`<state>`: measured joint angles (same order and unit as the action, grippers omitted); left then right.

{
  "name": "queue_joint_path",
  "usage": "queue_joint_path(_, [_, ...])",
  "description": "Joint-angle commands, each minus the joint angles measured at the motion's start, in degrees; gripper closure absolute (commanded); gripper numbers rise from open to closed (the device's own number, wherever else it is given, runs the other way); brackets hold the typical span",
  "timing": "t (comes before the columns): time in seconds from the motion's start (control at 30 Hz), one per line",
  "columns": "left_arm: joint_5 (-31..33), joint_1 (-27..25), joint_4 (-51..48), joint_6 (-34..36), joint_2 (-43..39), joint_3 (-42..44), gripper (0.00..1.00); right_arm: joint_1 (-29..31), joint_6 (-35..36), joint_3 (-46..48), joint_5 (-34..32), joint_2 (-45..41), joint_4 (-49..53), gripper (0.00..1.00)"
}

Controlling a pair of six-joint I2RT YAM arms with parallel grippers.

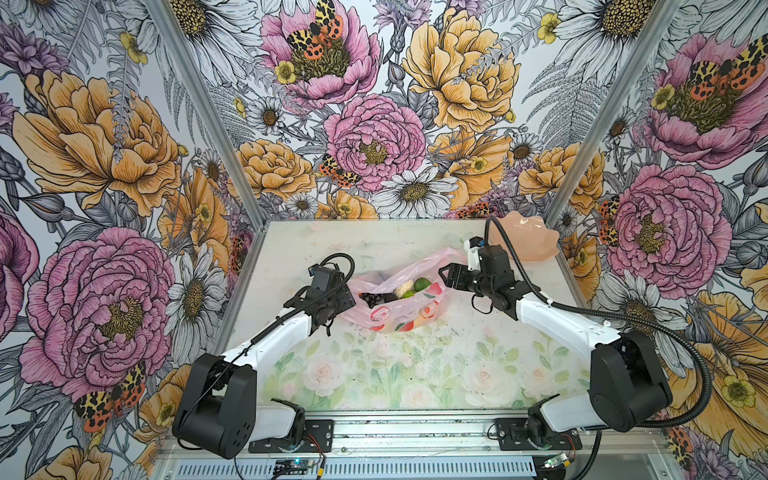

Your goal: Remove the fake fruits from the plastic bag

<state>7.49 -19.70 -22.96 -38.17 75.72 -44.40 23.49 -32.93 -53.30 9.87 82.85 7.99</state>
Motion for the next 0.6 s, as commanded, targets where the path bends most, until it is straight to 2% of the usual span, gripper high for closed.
queue_joint_path(0.0, [0.95,-1.73,-1.42,-2.22,-0.68,0.67,0.2,3.55,-0.61,-1.82,-8.53,1.26,4.88,0.21])
queue_joint_path(0.17, [0.84,-4.57,-1.29,-3.49,1.11,1.38,0.17,4.64,-0.31,-5.91,-11.18,8.03,6.42,0.2])
queue_joint_path(0.23, [0.52,-5.83,-0.77,-3.38,1.7,1.92,0.2,4.75,-0.06,-7.03,-10.14,9.57,6.47,0.27])
queue_joint_path(0.3, [0.53,-7.09,-0.2,-3.31,1.59,2.76,0.26,4.73,0.27,-6.93,-9.52,9.42,6.47,0.39])
queue_joint_path(0.4, [-0.16,-8.65,2.2,-3.46,0.24,5.65,0.39,4.73,1.09,-4.13,-10.19,6.36,6.42,0.66])
queue_joint_path(0.47, [-0.52,-9.28,3.67,-4.11,-1.21,8.0,0.47,4.64,1.5,-1.16,-10.67,3.45,6.39,0.78])
queue_joint_path(0.57, [-0.46,-10.62,6.28,-5.29,-3.64,11.82,0.57,4.56,1.47,3.93,-11.1,-0.57,6.32,0.87])
